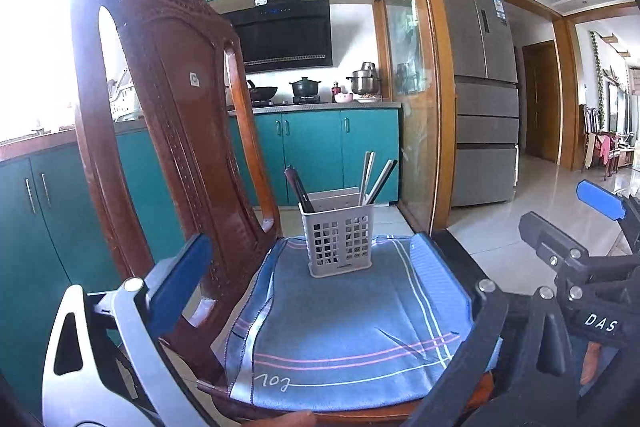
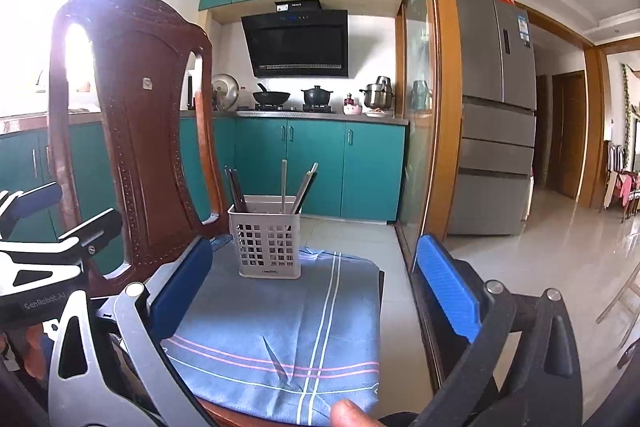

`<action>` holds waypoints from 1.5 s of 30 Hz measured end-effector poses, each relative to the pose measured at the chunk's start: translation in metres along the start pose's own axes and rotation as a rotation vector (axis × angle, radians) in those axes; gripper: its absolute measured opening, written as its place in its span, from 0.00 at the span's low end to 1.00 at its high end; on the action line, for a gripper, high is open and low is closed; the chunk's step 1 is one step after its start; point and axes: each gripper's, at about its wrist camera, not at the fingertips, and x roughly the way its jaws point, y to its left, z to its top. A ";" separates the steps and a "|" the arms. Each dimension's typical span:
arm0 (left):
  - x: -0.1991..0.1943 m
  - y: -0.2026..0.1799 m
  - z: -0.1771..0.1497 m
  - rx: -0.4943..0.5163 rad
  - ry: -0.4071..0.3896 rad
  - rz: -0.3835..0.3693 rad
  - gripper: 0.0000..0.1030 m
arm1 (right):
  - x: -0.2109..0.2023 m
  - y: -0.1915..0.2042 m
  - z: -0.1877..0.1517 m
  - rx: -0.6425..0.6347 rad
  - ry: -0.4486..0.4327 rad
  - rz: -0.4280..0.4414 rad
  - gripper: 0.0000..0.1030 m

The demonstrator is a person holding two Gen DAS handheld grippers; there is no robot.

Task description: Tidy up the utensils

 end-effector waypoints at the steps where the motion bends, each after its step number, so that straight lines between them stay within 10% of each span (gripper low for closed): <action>1: -0.001 0.001 0.001 -0.001 0.000 -0.001 0.96 | -0.003 0.001 0.000 0.001 -0.004 0.002 0.97; 45: -0.010 0.014 0.002 -0.021 0.002 -0.008 0.96 | -0.023 0.008 0.005 -0.018 -0.012 0.019 0.97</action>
